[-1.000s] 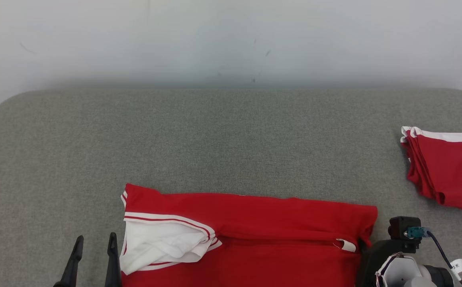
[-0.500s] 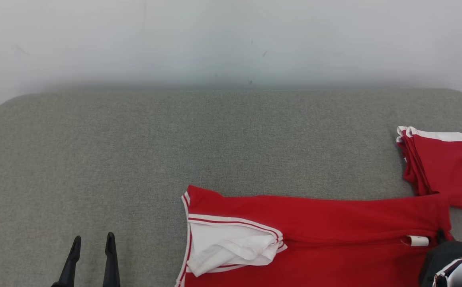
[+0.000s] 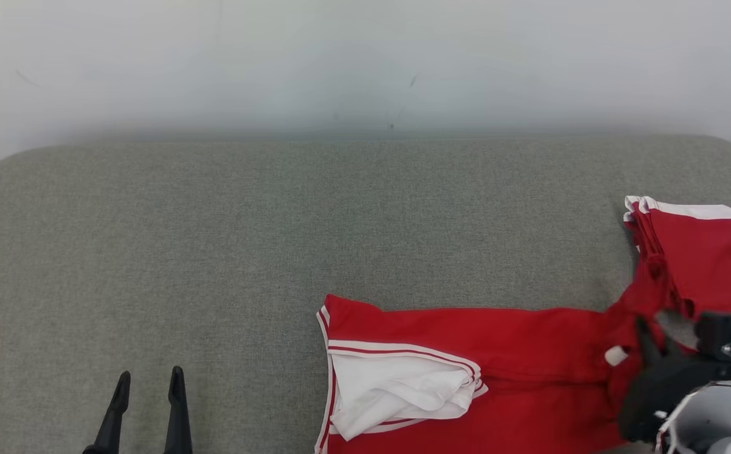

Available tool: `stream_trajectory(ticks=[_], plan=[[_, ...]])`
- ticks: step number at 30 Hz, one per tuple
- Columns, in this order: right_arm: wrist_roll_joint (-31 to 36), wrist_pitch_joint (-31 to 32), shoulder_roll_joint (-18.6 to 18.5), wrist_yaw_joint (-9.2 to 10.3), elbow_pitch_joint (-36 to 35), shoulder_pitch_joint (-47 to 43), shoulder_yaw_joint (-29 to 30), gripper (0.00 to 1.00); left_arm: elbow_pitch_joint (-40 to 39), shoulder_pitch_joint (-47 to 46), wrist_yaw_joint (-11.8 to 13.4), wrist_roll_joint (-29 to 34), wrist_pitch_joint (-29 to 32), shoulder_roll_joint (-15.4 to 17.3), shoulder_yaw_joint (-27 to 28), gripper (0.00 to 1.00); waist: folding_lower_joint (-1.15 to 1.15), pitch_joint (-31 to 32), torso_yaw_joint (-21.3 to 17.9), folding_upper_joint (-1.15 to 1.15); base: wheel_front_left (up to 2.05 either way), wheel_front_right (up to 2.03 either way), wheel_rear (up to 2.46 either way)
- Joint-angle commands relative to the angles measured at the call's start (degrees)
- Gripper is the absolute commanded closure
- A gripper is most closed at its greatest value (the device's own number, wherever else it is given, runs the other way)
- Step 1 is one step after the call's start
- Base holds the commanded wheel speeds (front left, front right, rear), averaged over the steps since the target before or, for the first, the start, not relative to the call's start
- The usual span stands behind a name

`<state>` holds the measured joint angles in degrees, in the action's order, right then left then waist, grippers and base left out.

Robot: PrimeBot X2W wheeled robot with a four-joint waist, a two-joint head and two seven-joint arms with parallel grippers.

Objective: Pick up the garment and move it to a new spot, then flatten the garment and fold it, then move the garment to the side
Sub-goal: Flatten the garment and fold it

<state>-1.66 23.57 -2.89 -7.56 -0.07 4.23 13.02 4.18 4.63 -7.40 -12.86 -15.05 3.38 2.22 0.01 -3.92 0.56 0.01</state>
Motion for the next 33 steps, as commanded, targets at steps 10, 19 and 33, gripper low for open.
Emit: stream_trajectory(ticks=[10,19,33], plan=[[-9.70,-1.23,-0.03,0.14,2.32,0.12,-20.14,1.00,0.27,-1.14,-0.07,0.65,-0.14,-0.22,-0.37,0.00,-0.01,-0.48,1.44,-0.01,0.00,0.00,0.00],[-14.86,-4.05,-0.04,0.14,9.61,4.72,-30.37,1.00,0.47,-1.24,-0.09,0.53,-0.14,-0.15,-1.16,0.00,-0.01,-0.76,2.82,-0.01,0.00,0.00,0.00],[-20.45,-7.28,-0.03,0.14,19.89,11.56,-39.71,1.00,1.06,-2.21,-0.10,-0.22,-0.14,0.02,-1.50,0.00,-0.01,-1.56,4.73,-0.01,0.00,0.00,0.00]])
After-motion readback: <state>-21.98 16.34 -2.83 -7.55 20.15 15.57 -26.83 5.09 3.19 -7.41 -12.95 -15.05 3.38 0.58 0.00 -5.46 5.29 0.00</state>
